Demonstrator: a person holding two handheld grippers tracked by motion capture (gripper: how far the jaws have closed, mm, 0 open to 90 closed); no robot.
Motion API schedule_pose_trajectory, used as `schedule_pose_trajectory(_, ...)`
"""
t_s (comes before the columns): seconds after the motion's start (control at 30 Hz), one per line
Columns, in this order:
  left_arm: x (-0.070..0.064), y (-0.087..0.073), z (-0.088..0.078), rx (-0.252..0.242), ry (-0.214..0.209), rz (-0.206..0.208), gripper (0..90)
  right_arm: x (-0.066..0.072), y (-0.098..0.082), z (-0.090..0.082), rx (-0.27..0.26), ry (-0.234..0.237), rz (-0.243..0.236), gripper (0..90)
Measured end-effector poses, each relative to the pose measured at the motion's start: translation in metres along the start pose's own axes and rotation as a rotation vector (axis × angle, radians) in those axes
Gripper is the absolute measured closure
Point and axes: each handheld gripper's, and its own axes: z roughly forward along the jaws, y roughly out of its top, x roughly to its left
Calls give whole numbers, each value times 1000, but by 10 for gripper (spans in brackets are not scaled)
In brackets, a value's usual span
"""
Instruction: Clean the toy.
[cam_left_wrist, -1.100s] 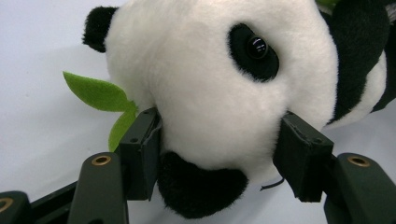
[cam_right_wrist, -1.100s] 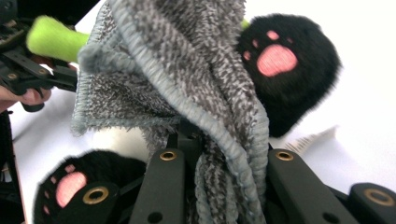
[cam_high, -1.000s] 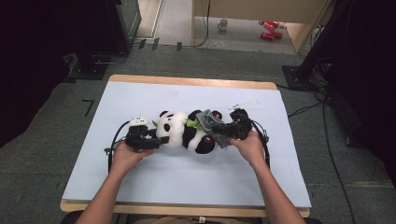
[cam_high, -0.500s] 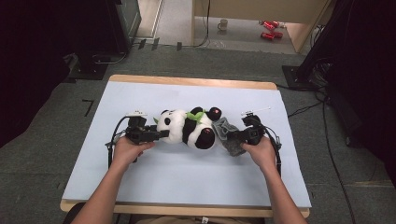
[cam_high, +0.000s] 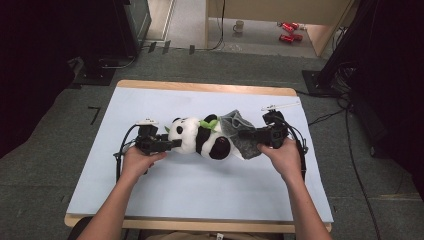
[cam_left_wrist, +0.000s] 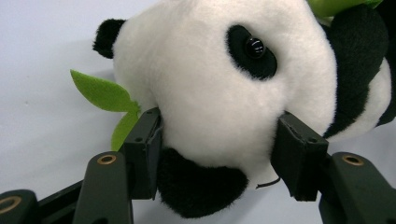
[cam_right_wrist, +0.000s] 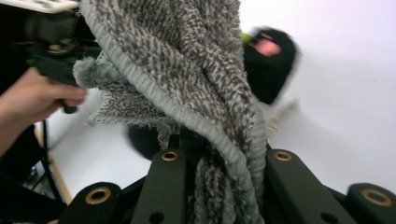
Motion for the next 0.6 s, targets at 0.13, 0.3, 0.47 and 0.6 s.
schedule_pose_trajectory(0.13, -1, -1, 0, -2, 4, 6, 410, 23, 5, 5, 6, 52, -44, 770)
schedule_pose_trajectory(0.3, -2, -1, 0, 3, 9, 12, 410, 41, 3, 23, 53, 87, -76, 767)
schedule_pose_trajectory(0.47, -5, -2, 1, 21, 24, 44, 411, 32, -6, 40, 98, 73, -79, 765)
schedule_pose_trajectory(0.6, -4, -2, 1, 18, 17, 37, 412, 20, -9, 32, 80, 56, -46, 766)
